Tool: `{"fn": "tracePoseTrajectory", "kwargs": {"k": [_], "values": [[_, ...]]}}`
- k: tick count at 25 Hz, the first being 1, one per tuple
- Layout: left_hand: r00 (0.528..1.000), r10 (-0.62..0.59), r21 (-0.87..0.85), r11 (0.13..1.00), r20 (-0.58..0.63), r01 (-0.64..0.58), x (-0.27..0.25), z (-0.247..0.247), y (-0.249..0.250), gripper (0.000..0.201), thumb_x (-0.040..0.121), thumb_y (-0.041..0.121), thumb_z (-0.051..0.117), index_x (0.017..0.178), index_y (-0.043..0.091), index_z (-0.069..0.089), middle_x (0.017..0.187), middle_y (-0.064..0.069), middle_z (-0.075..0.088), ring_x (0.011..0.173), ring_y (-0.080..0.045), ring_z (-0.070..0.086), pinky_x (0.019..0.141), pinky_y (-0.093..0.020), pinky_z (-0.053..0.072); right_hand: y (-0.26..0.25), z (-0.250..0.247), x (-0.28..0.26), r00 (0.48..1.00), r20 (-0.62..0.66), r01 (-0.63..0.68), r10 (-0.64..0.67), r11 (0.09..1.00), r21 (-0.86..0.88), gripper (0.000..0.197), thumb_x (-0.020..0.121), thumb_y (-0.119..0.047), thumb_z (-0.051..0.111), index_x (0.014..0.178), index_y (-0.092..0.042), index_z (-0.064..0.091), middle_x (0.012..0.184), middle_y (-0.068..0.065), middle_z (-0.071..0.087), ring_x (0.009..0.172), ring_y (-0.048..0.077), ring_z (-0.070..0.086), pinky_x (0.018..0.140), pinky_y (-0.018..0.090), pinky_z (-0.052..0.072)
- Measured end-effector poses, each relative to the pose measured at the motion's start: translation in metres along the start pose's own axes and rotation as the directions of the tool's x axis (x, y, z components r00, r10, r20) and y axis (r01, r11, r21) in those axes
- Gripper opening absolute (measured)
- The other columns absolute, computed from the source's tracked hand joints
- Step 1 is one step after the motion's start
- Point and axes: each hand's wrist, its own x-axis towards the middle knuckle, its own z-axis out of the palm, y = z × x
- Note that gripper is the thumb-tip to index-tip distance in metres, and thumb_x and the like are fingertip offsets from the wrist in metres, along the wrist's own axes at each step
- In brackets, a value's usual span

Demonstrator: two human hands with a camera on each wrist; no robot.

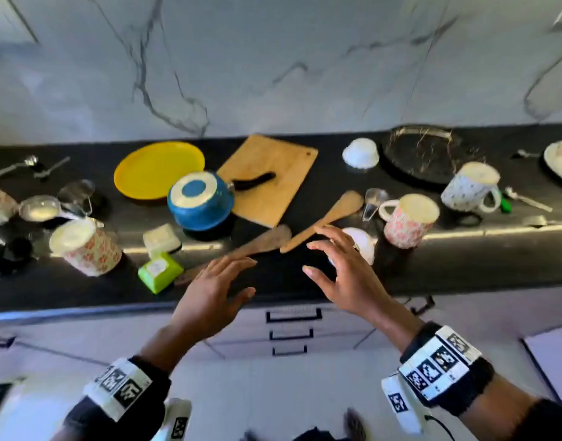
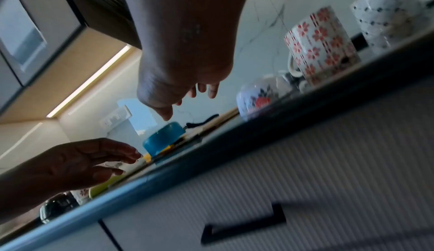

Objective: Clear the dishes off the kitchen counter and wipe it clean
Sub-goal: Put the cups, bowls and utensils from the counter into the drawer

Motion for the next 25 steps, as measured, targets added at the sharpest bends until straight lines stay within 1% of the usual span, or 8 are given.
{"fn": "tracePoseTrajectory", "kwargs": {"k": [3, 7, 10, 12, 15, 17, 21, 25], "values": [[0.991, 0.051, 0.033, 0.998, 0.126, -0.055, -0.048, 0.037, -0.036, 0.037, 0.092, 0.037, 0.059, 0.126, 0.022, 0.060, 0.128, 0.004, 0.058, 0.127, -0.020, 0.049, 0.099, -0.044, 0.046, 0.002, 0.055, -0.032, 0.999, -0.016, -0.034, 0.033, 0.998, -0.049, 0.027, 0.089, -0.022, 0.067, 0.111, -0.008, 0.066, 0.126, 0.010, 0.055, 0.120, 0.026, 0.052, 0.101, 0.036, 0.043], [0.984, 0.128, 0.126, 0.982, 0.121, -0.144, -0.081, 0.071, -0.059, 0.038, 0.089, 0.019, 0.062, 0.126, 0.011, 0.061, 0.135, -0.008, 0.055, 0.146, -0.031, 0.027, 0.111, -0.043, 0.032, -0.006, 0.125, -0.068, 0.999, 0.008, -0.045, 0.046, 0.996, -0.073, 0.015, 0.089, -0.015, 0.061, 0.099, -0.005, 0.069, 0.099, 0.011, 0.060, 0.091, 0.028, 0.057, 0.079, 0.037, 0.048], [0.978, 0.122, 0.172, 0.974, 0.167, -0.151, -0.082, 0.082, -0.059, 0.048, 0.087, 0.019, 0.062, 0.133, 0.010, 0.057, 0.139, -0.011, 0.053, 0.150, -0.031, 0.013, 0.111, -0.043, 0.029, -0.008, 0.162, -0.079, 0.965, 0.164, -0.179, 0.206, 0.970, -0.161, 0.029, 0.090, -0.019, 0.058, 0.113, -0.005, 0.067, 0.114, 0.011, 0.064, 0.104, 0.027, 0.059, 0.086, 0.039, 0.052], [0.980, 0.080, 0.213, 0.970, 0.183, -0.119, -0.080, 0.085, -0.058, 0.053, 0.083, 0.017, 0.066, 0.134, 0.008, 0.055, 0.132, -0.011, 0.059, 0.151, -0.030, 0.009, 0.107, -0.044, 0.036, -0.009, 0.176, -0.082, 0.935, 0.211, -0.238, 0.287, 0.944, -0.227, 0.040, 0.089, -0.023, 0.060, 0.124, -0.005, 0.063, 0.126, 0.012, 0.062, 0.118, 0.027, 0.057, 0.099, 0.039, 0.049], [0.976, 0.034, 0.258, 0.962, 0.215, -0.091, -0.079, 0.087, -0.056, 0.057, 0.086, 0.025, 0.065, 0.138, 0.008, 0.051, 0.123, -0.010, 0.066, 0.151, -0.027, -0.001, 0.102, -0.045, 0.042, -0.005, 0.183, -0.080, 0.842, 0.323, -0.317, 0.433, 0.880, -0.354, 0.061, 0.091, -0.029, 0.061, 0.143, -0.005, 0.043, 0.147, 0.013, 0.046, 0.139, 0.028, 0.039, 0.115, 0.039, 0.030], [0.969, 0.044, 0.305, 0.945, 0.241, -0.119, -0.081, 0.089, -0.056, 0.058, 0.088, 0.027, 0.064, 0.140, 0.007, 0.049, 0.129, -0.011, 0.063, 0.151, -0.031, -0.005, 0.113, -0.046, 0.031, 0.001, 0.185, -0.077, 0.743, 0.406, -0.346, 0.532, 0.824, -0.449, 0.070, 0.093, -0.033, 0.058, 0.151, -0.010, 0.028, 0.157, 0.009, 0.030, 0.146, 0.024, 0.024, 0.121, 0.039, 0.014], [0.951, 0.048, 0.341, 0.927, 0.305, -0.156, -0.090, 0.089, -0.052, 0.061, 0.088, 0.027, 0.064, 0.144, 0.009, 0.045, 0.154, -0.010, 0.038, 0.150, -0.036, -0.006, 0.121, -0.054, 0.013, 0.004, 0.187, -0.069, 0.627, 0.458, -0.412, 0.630, 0.767, -0.491, 0.076, 0.089, -0.034, 0.059, 0.153, -0.017, 0.023, 0.160, 0.005, 0.024, 0.148, 0.021, 0.017, 0.122, 0.045, 0.007], [0.955, -0.017, 0.314, 0.946, 0.297, -0.081, -0.123, 0.085, -0.055, 0.067, 0.090, 0.026, 0.061, 0.150, 0.013, 0.034, 0.164, -0.010, 0.012, 0.151, -0.031, -0.001, 0.122, -0.052, 0.007, -0.007, 0.184, -0.077, 0.618, 0.477, -0.370, 0.625, 0.766, -0.525, 0.077, 0.082, -0.036, 0.062, 0.148, -0.013, 0.029, 0.152, 0.008, 0.035, 0.144, 0.025, 0.027, 0.120, 0.046, 0.013]]}}
